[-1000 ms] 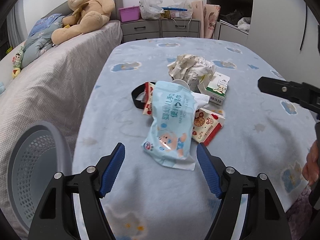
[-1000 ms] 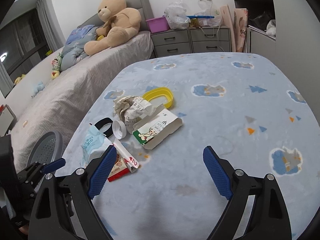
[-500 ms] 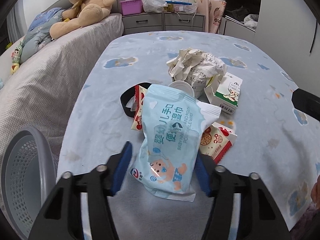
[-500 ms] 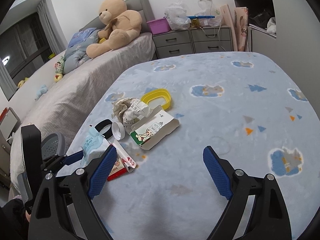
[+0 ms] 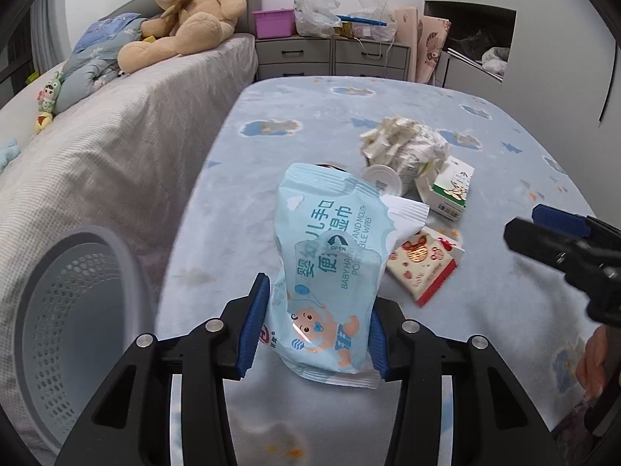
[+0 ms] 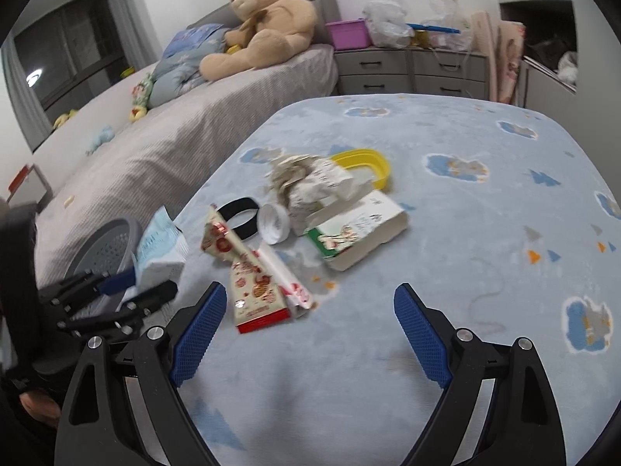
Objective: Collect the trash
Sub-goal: 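Lift the wipe pack with the left gripper while the right gripper grasps the red snack wrapper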
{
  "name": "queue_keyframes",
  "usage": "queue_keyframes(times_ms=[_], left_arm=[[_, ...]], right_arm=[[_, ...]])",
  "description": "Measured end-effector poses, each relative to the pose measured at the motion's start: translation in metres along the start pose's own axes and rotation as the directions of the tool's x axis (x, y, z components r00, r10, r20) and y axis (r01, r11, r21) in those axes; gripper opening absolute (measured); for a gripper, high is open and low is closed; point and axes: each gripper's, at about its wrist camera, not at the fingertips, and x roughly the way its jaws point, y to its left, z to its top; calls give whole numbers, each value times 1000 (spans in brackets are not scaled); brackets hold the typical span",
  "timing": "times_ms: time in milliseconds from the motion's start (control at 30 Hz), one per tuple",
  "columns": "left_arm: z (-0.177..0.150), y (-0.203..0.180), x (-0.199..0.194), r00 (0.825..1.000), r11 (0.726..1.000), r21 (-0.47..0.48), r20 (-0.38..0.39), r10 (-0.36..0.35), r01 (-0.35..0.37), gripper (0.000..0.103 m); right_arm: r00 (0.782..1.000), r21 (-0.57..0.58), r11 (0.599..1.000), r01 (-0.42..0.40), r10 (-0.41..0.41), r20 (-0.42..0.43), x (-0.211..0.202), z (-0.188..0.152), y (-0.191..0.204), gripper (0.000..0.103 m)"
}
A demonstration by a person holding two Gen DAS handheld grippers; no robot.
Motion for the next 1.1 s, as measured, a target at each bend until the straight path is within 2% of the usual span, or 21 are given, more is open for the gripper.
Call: queue_keyframes(times_ms=[267, 433, 567, 733, 933, 1000, 1100], left_arm=[[1, 44, -24, 995, 997, -24, 55, 81, -80, 45], [-4, 60, -17, 995, 992, -94, 48, 87, -82, 45], [-6, 65, -18, 995, 991, -106, 50, 88, -83, 45], [-8, 73, -22, 996, 989, -129, 53, 75, -68, 45], [-8, 81, -23, 996, 987, -148, 49, 72, -64, 45], [-9, 82, -23, 996, 986, -152, 46, 72, -64, 45], [-9, 84, -24, 996, 985, -158, 46, 73, -65, 45]], right_arm=[[999, -114, 993, 35, -32, 23, 21, 13, 45, 86], [998, -167, 984, 61, -59, 16, 41, 24, 62, 82], [997, -222, 972, 75, -81, -16, 61, 26, 74, 74], [992, -288, 952, 98, -116, -44, 84, 25, 83, 70], [987, -316, 942, 111, -141, -75, 100, 21, 87, 43], [989, -311, 944, 109, -136, -65, 98, 22, 87, 26], [991, -294, 951, 97, -121, -62, 95, 23, 86, 13]])
